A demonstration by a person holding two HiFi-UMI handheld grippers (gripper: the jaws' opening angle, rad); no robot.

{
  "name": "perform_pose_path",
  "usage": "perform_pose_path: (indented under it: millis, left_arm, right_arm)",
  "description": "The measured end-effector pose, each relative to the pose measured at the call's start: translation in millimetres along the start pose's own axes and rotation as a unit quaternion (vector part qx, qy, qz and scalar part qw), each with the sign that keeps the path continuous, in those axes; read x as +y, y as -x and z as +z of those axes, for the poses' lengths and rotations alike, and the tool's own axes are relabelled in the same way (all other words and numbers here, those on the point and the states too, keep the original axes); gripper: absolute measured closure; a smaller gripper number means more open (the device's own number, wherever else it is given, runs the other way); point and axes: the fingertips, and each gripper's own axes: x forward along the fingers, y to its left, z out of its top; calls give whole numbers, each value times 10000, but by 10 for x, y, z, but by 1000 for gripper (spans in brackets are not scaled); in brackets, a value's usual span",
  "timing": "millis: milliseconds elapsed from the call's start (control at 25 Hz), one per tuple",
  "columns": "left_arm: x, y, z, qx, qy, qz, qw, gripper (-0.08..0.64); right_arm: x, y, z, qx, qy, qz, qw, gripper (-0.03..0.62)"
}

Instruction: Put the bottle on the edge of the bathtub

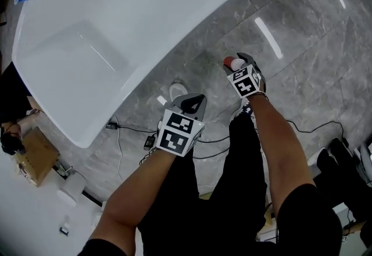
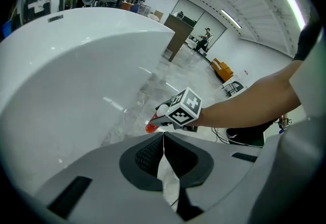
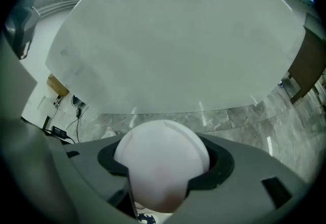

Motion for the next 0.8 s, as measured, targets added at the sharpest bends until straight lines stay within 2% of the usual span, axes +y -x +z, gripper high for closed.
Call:
perform_pose_path:
  millis: [200, 520, 800]
  left_arm:
    - [107, -269, -84, 92, -218, -41, 9997, 543]
    - [345, -725, -131, -237, 351, 87, 9991, 543]
    - [406, -1000, -208, -194, 181, 51, 9996, 543]
  right_arm:
    - [-159, -452, 0, 15, 144, -136, 9998, 308]
    - [-301, -1042, -25, 54, 592, -296, 9978, 308]
    - [-407, -1405, -51, -100, 802, -394, 9960, 308]
